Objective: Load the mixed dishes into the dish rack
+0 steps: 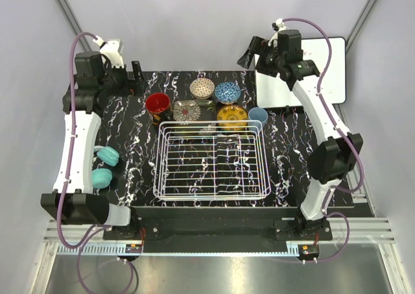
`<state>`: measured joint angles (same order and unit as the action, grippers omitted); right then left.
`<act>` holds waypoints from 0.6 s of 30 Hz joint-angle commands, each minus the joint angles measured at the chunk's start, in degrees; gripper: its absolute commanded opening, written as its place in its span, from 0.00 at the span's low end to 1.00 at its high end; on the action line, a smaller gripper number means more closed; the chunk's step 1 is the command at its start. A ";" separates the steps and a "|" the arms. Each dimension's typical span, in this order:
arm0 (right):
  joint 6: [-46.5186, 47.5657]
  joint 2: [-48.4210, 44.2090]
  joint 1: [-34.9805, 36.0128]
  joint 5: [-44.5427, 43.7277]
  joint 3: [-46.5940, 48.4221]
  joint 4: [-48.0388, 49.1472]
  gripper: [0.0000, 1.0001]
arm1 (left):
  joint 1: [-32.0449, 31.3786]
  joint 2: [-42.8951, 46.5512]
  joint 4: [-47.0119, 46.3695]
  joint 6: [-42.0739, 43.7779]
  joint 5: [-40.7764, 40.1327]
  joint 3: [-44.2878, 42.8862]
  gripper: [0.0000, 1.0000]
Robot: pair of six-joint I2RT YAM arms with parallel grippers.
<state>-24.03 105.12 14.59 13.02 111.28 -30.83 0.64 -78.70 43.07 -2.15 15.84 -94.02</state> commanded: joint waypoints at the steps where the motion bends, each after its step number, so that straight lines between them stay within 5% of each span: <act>1: -0.58 8.04 0.44 0.70 7.35 3.23 1.00 | -0.29 -0.84 -4.84 0.31 -0.28 -1.96 0.99; 7: 0.56 22.83 0.44 -4.92 22.28 -2.56 0.94 | -0.29 -0.41 -5.45 0.57 -0.89 0.41 0.99; 18: -0.23 34.53 0.53 -6.51 27.41 -5.91 0.90 | -0.29 2.14 -6.59 1.80 -0.90 5.25 0.99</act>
<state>-24.03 139.55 14.63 6.96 135.13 -36.69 0.64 -78.87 39.35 -1.08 15.73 -89.12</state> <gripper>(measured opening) 0.910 0.987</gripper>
